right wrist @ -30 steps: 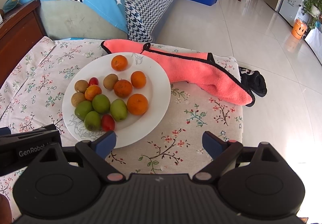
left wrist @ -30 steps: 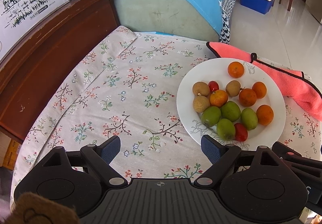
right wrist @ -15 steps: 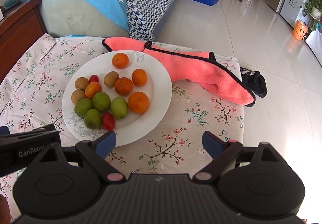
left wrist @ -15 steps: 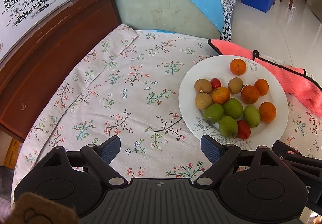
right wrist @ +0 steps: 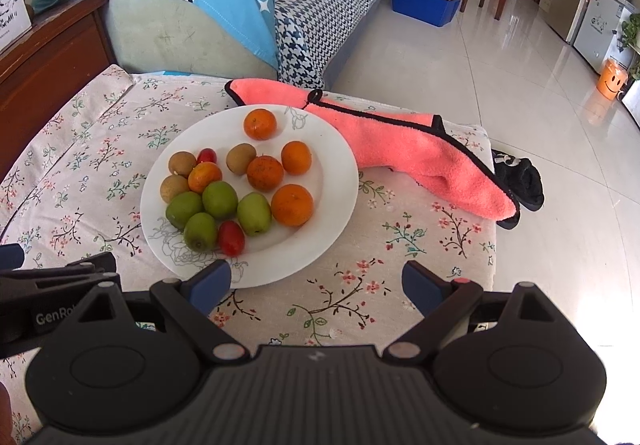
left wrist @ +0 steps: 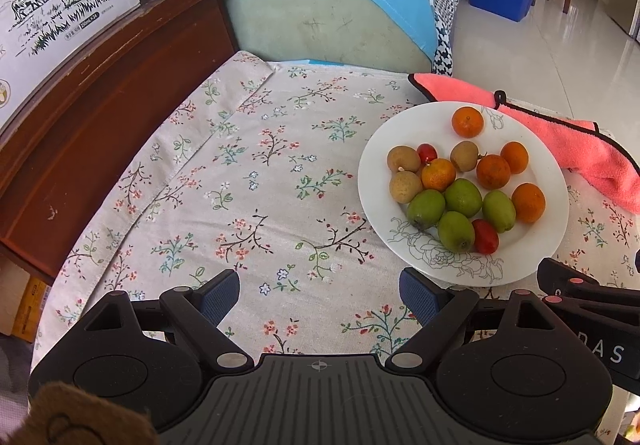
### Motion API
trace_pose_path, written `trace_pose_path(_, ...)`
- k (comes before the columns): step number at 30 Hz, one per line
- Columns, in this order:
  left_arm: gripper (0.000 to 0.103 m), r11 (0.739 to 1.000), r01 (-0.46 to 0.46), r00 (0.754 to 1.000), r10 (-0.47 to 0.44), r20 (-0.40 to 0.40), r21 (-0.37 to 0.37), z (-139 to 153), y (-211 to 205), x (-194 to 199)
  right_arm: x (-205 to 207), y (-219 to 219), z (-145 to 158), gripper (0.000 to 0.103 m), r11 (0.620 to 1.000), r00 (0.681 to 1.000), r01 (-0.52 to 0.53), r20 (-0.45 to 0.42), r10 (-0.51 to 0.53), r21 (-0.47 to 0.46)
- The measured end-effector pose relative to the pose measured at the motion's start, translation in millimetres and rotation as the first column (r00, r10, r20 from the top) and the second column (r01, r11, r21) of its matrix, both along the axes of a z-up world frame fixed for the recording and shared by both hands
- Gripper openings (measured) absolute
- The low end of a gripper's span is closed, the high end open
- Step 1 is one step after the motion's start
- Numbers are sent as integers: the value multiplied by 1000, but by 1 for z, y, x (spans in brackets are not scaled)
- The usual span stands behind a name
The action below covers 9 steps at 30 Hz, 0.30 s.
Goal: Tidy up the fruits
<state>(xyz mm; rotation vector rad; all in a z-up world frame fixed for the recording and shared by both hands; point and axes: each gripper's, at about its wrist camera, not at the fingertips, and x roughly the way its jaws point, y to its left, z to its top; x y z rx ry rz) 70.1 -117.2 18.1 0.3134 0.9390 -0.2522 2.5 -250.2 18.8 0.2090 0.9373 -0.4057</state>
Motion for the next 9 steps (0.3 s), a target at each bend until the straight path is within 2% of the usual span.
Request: trace_pose_path(9, 88, 1000, 27, 1000, -27, 6, 5, -2, 18, -21, -18, 17, 1, 92, 999, 999, -45, 22, 45, -23)
